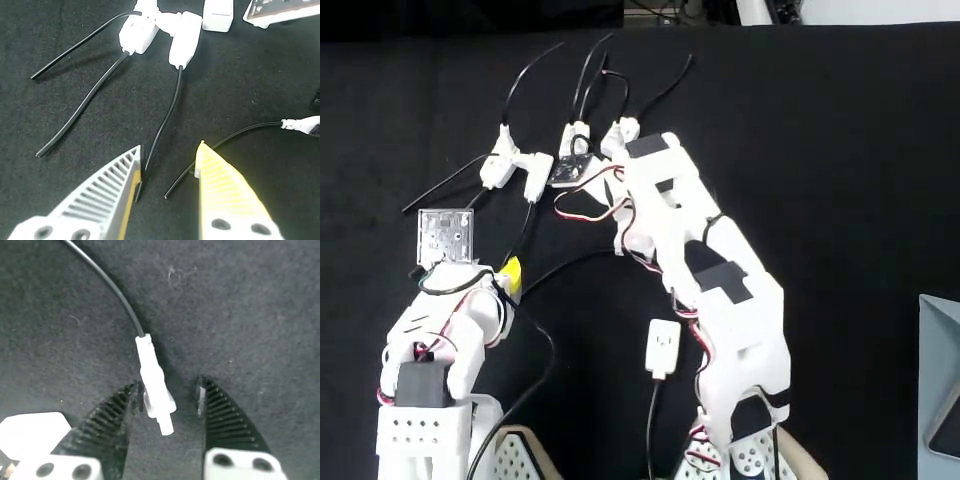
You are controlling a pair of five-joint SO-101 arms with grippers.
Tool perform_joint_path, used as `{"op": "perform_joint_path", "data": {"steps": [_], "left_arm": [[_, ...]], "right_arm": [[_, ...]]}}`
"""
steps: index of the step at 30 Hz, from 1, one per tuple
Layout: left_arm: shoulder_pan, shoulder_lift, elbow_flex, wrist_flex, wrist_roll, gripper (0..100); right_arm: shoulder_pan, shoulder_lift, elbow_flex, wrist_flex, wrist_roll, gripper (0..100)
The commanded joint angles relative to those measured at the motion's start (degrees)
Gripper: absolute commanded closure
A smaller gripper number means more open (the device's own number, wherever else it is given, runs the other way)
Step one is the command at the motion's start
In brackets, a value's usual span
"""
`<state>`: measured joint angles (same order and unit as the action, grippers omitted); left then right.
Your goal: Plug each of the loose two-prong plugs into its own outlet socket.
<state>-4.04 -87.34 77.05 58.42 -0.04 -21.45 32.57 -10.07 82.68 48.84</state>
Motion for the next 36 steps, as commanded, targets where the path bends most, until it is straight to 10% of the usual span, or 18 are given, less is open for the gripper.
{"op": "perform_joint_path", "data": {"steps": [1, 28, 36], "left_arm": [[-0.66, -0.44, -0.31, 0.09, -0.44, 82], [-0.66, -0.44, -0.31, 0.09, -0.44, 82], [-0.66, -0.44, -0.31, 0.0, -0.44, 82]], "right_arm": [[-0.7, -0.13, -2.33, -0.26, 0.18, 81.7], [-1.41, 0.57, -7.16, 3.78, 0.18, 98.7], [-2.29, -11.12, -6.73, 7.91, -12.75, 98.7]]}}
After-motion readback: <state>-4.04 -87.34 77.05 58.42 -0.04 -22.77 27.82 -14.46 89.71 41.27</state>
